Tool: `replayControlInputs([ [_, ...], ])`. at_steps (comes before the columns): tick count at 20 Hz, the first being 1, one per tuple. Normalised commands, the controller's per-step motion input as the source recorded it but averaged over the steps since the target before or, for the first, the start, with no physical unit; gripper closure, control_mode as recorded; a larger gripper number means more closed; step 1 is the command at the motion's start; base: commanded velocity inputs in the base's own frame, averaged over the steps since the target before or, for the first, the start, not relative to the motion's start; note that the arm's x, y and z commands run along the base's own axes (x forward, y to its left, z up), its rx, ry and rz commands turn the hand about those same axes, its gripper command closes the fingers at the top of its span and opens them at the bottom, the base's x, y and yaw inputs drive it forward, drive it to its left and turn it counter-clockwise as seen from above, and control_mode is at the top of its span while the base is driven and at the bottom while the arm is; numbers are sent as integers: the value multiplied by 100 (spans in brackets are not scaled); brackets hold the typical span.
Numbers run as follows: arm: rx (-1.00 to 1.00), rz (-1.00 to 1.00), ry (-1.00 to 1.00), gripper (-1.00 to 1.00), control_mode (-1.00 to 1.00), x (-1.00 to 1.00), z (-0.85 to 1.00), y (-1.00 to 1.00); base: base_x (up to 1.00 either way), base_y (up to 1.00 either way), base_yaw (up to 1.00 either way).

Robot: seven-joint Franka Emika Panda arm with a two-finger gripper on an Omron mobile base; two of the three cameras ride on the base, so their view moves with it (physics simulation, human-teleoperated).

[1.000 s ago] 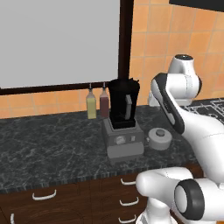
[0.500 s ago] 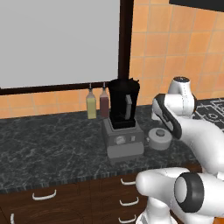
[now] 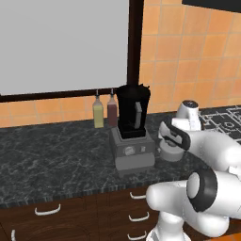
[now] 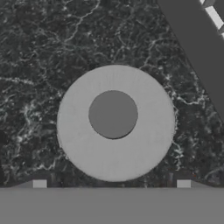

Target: Close the lid blender by securely placing the lid on top.

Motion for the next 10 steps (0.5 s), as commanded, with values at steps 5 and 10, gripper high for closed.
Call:
replayControlInputs([
  [5,6,0,0,-100,-100,41,-26,-14,0,0,0],
  [10,4,0,2,-100,-100,45,-44,-4,0,0,0],
])
